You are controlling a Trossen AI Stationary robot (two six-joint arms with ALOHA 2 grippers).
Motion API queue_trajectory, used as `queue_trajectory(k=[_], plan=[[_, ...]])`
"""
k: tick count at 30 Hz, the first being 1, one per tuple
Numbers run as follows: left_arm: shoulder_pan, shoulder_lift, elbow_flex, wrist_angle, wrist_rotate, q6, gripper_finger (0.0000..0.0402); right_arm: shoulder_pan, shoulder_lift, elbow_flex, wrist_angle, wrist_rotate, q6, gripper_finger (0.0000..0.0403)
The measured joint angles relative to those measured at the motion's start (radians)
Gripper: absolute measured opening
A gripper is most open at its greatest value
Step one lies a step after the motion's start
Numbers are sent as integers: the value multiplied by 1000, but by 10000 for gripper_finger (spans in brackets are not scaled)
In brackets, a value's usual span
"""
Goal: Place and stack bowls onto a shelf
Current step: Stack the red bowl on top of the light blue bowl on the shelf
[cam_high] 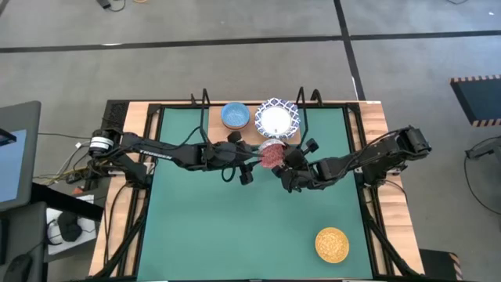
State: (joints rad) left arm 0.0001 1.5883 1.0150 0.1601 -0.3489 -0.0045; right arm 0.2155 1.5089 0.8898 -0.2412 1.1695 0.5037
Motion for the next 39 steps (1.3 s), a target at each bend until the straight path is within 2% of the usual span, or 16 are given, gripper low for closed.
queue_trajectory(k=[5, 8, 14, 20, 22, 29, 31, 39], plan=[[13, 0, -1, 67, -15, 32, 189, 10, 0, -2, 60, -6, -62, 41], [24, 0, -1, 68, -58, 21, 180, 36, 0, -1, 137, -11, -129, 41], [35, -1, 1, 37, -95, -3, 140, 71, 2, -4, 244, 10, -267, 42], [34, -1, 0, 32, -140, 24, 99, 97, 2, 14, 293, 14, -322, 51], [34, -1, 0, 26, -157, 48, 86, 108, 1, 35, 302, -6, -322, 63], [42, 3, -4, 14, -197, 70, 25, 160, -2, 118, 321, -202, -326, 87], [43, 5, -3, 18, -193, 72, 8, 169, -2, 127, 320, -213, -327, 85], [39, 2, -2, -20, -148, 64, 3, 174, -1, 130, 305, -214, -328, 68]])
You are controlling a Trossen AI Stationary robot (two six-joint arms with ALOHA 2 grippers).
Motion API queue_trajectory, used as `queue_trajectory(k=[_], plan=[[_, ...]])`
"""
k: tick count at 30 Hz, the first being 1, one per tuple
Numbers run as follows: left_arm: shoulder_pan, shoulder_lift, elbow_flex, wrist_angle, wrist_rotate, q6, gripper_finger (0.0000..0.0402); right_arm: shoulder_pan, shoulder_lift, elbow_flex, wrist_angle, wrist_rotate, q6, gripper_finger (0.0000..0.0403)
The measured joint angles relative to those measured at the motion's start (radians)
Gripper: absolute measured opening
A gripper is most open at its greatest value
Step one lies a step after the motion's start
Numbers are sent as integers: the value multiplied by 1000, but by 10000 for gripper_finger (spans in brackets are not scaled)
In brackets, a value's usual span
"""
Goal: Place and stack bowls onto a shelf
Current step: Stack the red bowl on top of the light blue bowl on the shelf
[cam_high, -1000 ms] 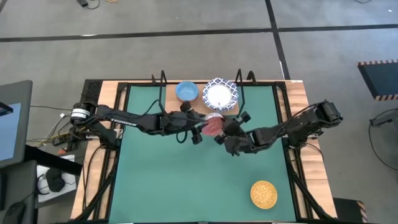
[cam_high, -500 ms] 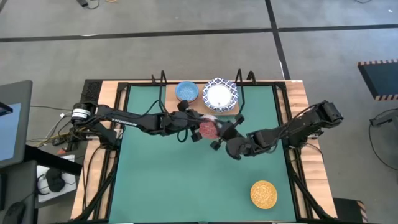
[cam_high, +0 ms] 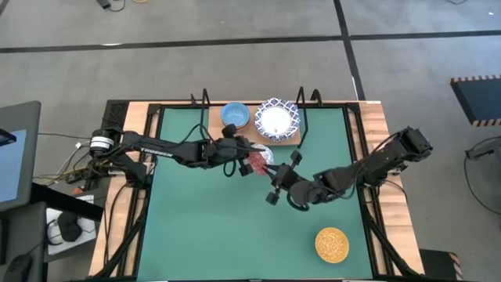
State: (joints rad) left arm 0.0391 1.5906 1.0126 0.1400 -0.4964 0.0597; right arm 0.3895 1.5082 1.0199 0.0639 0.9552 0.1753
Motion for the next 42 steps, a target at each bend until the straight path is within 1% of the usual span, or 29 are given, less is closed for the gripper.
queue_trajectory(k=[4, 7, 10, 14, 18, 20, 23, 26, 29, 32, 34, 39, 42], plan=[[8, -6, 0, -35, 20, 62, 3, 2, 0, 0, -1, -59, 35, 67], [43, -40, 7, -117, 36, 78, 2, 6, -9, 0, -6, -60, 60, 67], [91, -76, 49, -236, 38, 69, 2, 5, -17, 0, -8, -53, 60, 67], [148, -105, 154, -392, 46, 93, 1, 1, -32, -1, -16, -37, 63, 67], [242, -101, 323, -585, 70, 111, 1, 2, -39, -1, -25, -39, 63, 67], [316, -77, 419, -676, 146, 88, 3, 2, -38, -1, -25, -39, 63, 68], [428, -22, 534, -810, 268, 9, 5, 2, -37, -1, -31, -40, 65, 68], [509, 37, 607, -908, 324, -16, 5, 2, -37, -1, -45, -41, 72, 68], [567, 93, 642, -979, 367, -18, 6, 4, -37, -1, -63, -41, 85, 68], [600, 146, 664, -1021, 443, -11, 7, 4, -37, -1, -74, -41, 87, 68], [616, 178, 681, -1030, 472, -10, 10, 3, -37, -1, -77, -41, 88, 68], [627, 239, 716, -1059, 484, -4, 24, -6, -37, -2, -88, -41, 89, 68], [627, 258, 732, -1079, 482, 26, 34, -6, -37, -2, -93, -41, 89, 68]])
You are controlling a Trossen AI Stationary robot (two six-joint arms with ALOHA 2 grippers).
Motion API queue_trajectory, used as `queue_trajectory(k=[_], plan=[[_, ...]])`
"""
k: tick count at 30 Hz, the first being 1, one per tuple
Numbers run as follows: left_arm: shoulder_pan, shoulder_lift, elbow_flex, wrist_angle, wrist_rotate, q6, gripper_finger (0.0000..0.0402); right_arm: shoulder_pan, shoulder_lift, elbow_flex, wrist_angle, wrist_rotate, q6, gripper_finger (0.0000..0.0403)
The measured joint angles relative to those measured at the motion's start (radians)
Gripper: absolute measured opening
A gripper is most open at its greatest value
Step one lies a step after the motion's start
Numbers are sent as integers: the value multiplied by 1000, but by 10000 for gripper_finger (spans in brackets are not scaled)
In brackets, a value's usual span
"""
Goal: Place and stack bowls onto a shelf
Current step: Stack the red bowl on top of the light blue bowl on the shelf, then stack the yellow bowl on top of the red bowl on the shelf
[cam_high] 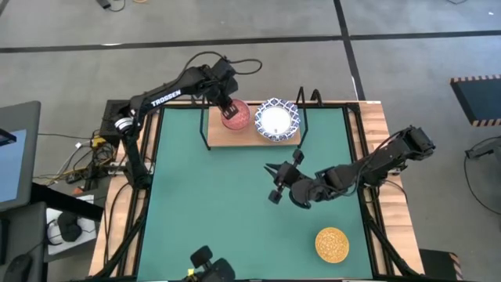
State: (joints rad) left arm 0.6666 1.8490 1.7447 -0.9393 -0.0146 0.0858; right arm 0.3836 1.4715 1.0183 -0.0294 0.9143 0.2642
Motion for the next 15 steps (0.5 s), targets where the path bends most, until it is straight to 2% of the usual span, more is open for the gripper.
queue_trajectory(k=[5, 15], plan=[[0, 4, 0, -3, -27, 11, 54, -6, 0, 0, -9, 0, 7, 68], [24, 3, 0, 24, -157, -20, 90, -13, 0, 0, -23, 0, 27, 68]])
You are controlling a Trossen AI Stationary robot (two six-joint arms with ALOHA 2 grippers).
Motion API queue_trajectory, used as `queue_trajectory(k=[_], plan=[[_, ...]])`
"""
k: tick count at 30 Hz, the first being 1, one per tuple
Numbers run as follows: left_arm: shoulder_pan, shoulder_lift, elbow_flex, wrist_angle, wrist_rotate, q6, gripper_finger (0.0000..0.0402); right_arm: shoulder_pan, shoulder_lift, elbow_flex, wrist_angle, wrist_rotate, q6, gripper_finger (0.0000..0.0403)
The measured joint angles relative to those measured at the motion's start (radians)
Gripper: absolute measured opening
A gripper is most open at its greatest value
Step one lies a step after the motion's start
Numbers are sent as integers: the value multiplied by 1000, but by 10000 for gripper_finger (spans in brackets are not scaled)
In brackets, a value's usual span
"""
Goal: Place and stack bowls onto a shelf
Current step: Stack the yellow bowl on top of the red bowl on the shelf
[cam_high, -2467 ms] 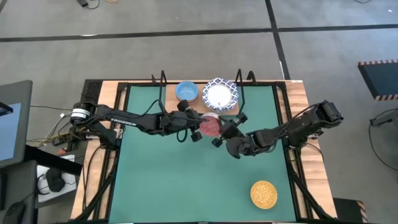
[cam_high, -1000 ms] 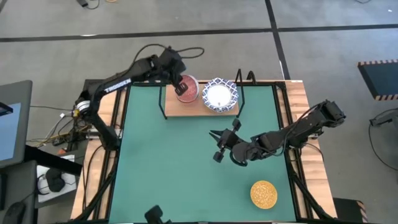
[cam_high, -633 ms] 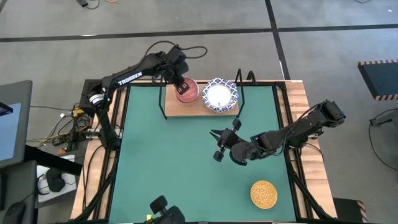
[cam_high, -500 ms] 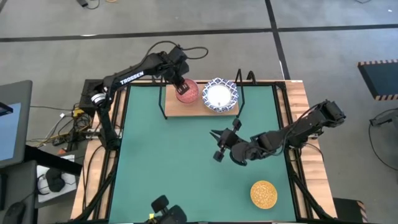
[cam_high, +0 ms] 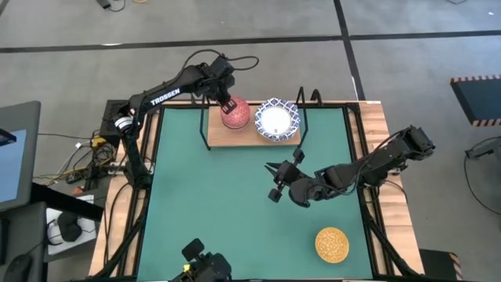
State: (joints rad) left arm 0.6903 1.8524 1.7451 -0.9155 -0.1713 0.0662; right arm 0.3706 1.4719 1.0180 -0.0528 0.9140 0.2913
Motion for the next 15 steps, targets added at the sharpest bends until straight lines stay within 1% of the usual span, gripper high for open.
queue_trajectory(k=[6, 9, 12, 15], plan=[[17, 0, 0, 2, -4, -1, 91, 6, 0, 0, -1, 0, 0, 68], [17, 0, 0, 1, -8, 7, 91, 15, -2, 0, -31, 0, 0, 68], [6, -2, 0, -1, -3, 28, 91, 37, -35, -2, -132, -1, 47, 68], [-27, -32, -2, 9, 2, 53, 91, 71, -90, -2, -274, -1, 159, 68]])
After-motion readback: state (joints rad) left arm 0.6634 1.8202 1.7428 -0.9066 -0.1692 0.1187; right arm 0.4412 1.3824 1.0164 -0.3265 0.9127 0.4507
